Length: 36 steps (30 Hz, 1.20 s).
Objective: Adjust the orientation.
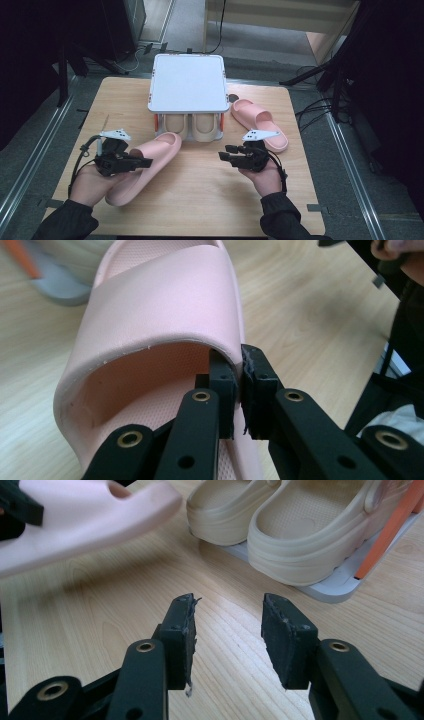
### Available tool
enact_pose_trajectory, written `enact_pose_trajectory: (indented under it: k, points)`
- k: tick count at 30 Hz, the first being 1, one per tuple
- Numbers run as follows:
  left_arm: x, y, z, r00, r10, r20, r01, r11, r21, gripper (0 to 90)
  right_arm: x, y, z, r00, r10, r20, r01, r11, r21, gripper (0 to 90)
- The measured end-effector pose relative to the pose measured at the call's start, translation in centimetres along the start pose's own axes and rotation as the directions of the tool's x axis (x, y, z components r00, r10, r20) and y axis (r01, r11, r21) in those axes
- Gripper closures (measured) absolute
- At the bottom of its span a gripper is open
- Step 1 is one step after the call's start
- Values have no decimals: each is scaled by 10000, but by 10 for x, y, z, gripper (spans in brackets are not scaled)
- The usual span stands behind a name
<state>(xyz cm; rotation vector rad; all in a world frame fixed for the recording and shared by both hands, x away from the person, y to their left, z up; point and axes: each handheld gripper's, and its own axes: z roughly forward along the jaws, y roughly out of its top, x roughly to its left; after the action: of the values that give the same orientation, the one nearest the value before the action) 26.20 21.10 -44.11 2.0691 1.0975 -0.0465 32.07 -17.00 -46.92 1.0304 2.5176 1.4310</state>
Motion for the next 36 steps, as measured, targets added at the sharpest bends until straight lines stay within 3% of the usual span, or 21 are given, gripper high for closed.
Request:
enact_pose_trajectory:
  k: [6,11,21,24,29,33,36]
  points:
    - [-11,6,25,9990,347,282,-358,9986,401,845,2,-3,-2,10000,-37,23,37,10000,-12,575]
    - [-21,7,45,9972,748,89,-752,9953,618,844,2,-5,-3,10000,-35,59,34,10000,34,576]
    - [-24,10,67,9959,825,372,-859,9913,999,839,2,-11,-8,9997,69,224,-70,10000,14,576]
    - [-23,9,72,9952,701,678,-770,9915,1053,829,2,-12,-8,9997,128,229,-129,9999,41,577]
    - [-27,8,70,9923,1025,691,-1099,9872,1152,799,3,-13,-6,9998,131,175,-133,9998,123,593]
    - [-26,8,58,9884,1135,1011,-1256,9845,1223,785,5,-14,-1,9999,170,30,-170,9995,261,619]
    - [-26,8,46,9858,1396,931,-1508,9805,1264,786,7,-15,4,9998,141,-137,-137,9993,347,639]
